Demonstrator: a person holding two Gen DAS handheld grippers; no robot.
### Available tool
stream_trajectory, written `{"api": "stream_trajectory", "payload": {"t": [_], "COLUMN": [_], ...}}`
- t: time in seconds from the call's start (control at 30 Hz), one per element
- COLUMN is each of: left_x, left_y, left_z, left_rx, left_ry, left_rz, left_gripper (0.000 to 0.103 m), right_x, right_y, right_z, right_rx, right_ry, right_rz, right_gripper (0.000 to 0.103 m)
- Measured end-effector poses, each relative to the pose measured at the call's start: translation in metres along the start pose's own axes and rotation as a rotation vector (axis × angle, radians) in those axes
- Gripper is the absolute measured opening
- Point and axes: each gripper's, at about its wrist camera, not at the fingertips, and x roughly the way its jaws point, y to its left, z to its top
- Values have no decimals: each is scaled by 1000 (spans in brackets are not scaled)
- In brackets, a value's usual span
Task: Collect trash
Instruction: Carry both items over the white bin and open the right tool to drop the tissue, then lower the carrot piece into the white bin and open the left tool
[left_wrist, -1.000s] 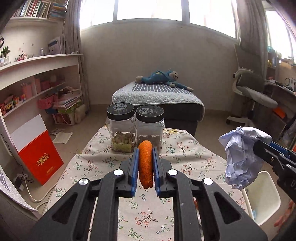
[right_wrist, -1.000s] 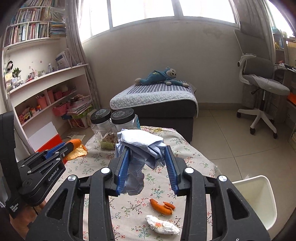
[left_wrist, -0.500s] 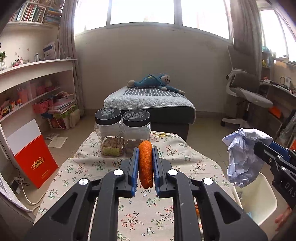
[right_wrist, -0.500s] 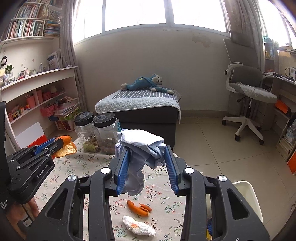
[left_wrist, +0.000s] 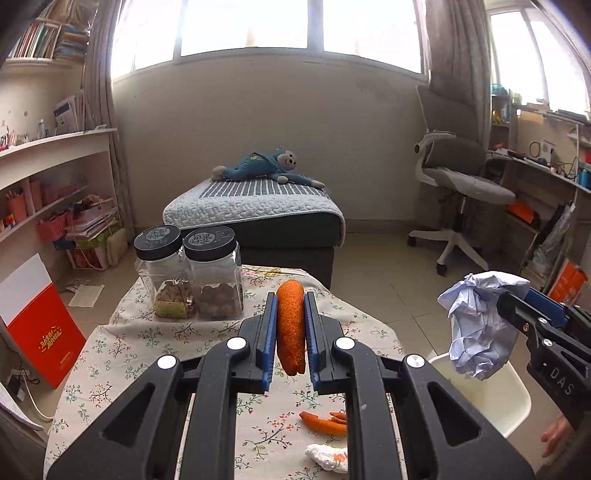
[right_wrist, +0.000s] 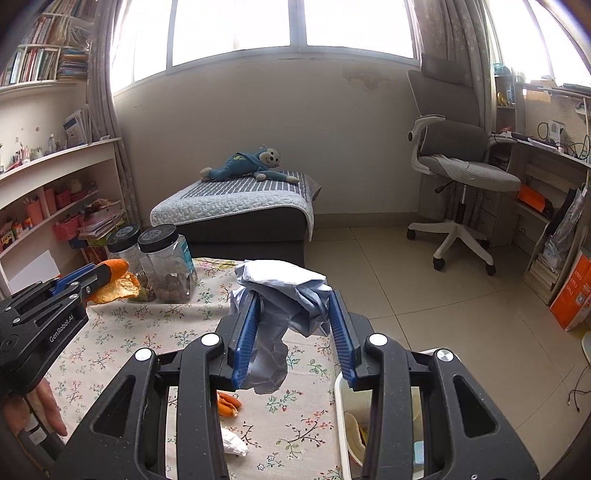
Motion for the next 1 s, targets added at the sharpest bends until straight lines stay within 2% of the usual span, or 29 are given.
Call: {"api": "stream_trajectory", "payload": {"t": [0.23, 0.47, 0.63, 0.7, 0.83, 0.9, 0.97, 1.0], "left_x": [7, 14, 24, 27, 31, 34, 35, 35], "left_y": [-33, -63, -88, -105, -147, -168, -187, -197], "left_z": [-5, -9, -11, -11, -13, -13, -13, -13], "left_rx": [35, 66, 80, 100, 149, 160, 163, 165], "left_ry": [18, 39, 83, 95, 111, 121, 133, 138], "left_rz": [-52, -106, -183, -220, -291, -329, -370, -387], "left_gripper": [14, 14, 14, 14, 14, 15, 15, 14], "right_x": [0, 4, 0, -4, -13, -20, -27, -30], "right_y": [-33, -82, -118, -133, -160, -174, -187, -194], "right_z": [0, 0, -4, -8, -15, -20, -25, -27], "right_rx": [42, 144, 226, 262, 322, 357, 386, 397], "right_ry": [-2, 7, 12, 10, 4, -7, -11, -8], "right_rz": [-71, -163, -239, -280, -361, -403, -437, -456], "right_gripper": [35, 35, 38, 56, 75, 90, 96, 96]}}
